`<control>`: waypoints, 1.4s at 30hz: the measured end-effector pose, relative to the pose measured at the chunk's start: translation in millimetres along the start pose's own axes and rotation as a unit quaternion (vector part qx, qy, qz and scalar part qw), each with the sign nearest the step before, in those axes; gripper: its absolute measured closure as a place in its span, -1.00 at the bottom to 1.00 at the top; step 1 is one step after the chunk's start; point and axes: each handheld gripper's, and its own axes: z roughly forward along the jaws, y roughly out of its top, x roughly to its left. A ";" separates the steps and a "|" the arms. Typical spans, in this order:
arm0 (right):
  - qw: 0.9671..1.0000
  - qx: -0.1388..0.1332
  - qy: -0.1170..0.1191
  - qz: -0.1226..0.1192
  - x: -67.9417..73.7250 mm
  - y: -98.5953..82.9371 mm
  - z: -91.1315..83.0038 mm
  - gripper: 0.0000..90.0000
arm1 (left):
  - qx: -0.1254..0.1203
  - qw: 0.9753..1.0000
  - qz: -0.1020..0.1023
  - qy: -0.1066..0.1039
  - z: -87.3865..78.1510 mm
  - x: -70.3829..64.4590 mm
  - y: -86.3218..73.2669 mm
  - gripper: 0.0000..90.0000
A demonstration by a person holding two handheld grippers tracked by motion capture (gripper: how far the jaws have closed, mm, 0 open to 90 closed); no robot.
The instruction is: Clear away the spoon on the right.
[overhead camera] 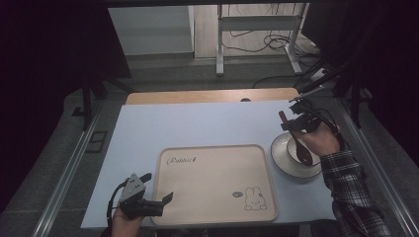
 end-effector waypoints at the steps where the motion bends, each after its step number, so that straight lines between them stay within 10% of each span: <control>1: 1.000 0.002 0.001 -0.001 1.5 0.3 0.7 0.72 | 0.000 1.000 0.000 0.000 0.0 0.0 0.0 -1.00; 42: 0.992 0.091 0.069 -0.051 96.5 9.9 81.7 0.72 | 0.002 1.000 0.002 -0.002 -0.3 0.3 -0.1 -1.00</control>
